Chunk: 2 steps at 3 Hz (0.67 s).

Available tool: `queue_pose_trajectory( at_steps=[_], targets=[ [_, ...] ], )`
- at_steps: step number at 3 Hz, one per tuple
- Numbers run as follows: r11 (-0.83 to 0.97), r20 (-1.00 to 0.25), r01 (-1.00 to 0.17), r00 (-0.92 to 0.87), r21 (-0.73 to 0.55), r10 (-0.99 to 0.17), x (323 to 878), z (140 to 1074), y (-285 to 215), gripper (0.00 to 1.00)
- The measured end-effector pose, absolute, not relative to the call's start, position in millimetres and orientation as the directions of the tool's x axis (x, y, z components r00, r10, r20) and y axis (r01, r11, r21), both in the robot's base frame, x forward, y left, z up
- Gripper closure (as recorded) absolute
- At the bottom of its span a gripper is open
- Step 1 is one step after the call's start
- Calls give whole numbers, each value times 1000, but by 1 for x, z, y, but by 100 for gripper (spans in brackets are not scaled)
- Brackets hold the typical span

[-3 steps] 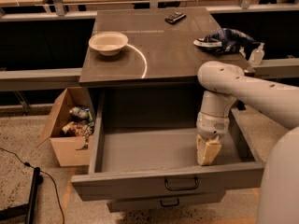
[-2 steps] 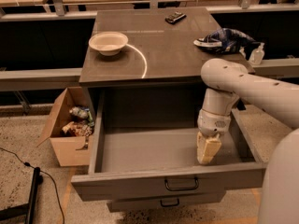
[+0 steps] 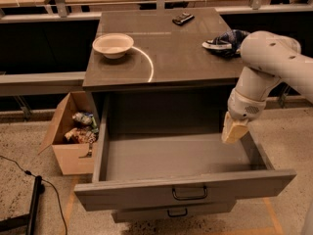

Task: Open top drawer

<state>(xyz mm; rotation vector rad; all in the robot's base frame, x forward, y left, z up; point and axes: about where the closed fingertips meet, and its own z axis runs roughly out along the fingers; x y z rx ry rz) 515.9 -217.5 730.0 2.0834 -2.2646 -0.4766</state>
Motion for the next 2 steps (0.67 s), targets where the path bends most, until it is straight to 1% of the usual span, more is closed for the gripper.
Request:
queue_pose_trajectory(
  at_steps=[1, 2],
  targets=[
    [62, -184, -971, -106, 231, -977, 519, 730, -218, 83],
    [63, -186, -972, -106, 226, -977, 521, 728, -217, 59]
  ],
)
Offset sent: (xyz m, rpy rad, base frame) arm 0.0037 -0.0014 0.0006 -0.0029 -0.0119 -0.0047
